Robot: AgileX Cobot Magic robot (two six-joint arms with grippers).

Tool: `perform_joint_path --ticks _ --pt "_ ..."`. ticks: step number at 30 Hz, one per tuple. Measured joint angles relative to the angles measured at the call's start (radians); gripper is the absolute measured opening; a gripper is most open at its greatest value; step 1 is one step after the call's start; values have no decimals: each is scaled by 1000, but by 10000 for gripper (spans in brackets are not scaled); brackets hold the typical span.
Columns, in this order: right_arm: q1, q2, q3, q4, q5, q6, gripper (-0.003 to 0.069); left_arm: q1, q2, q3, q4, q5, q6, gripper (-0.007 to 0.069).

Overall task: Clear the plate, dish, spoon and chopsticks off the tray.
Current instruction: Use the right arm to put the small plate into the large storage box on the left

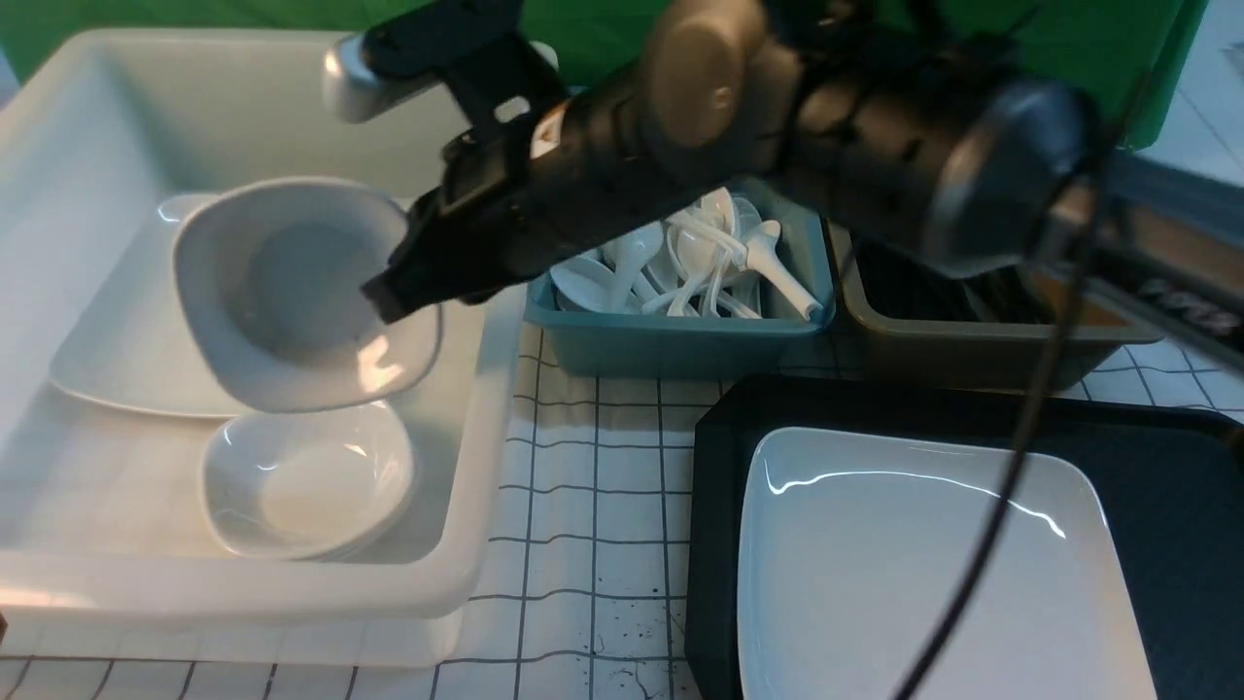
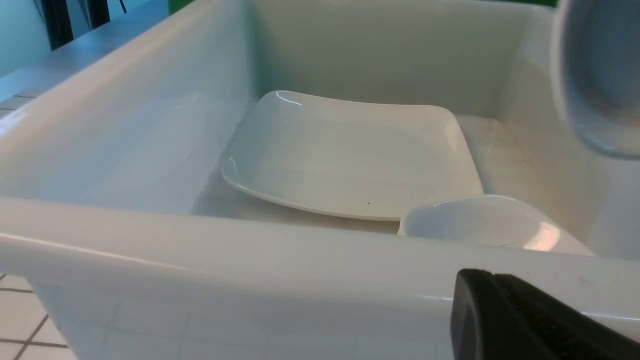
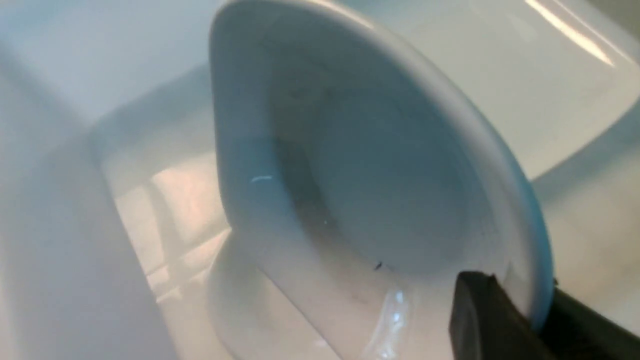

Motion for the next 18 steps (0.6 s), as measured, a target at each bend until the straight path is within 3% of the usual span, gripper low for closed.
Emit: perform_joint_path --ticks 7,18 --pt "8 225 -213 -4 138 78 85 0 0 0 0 0 0 5" --pt "18 265 -248 -20 164 76 113 0 0 0 0 0 0 5"
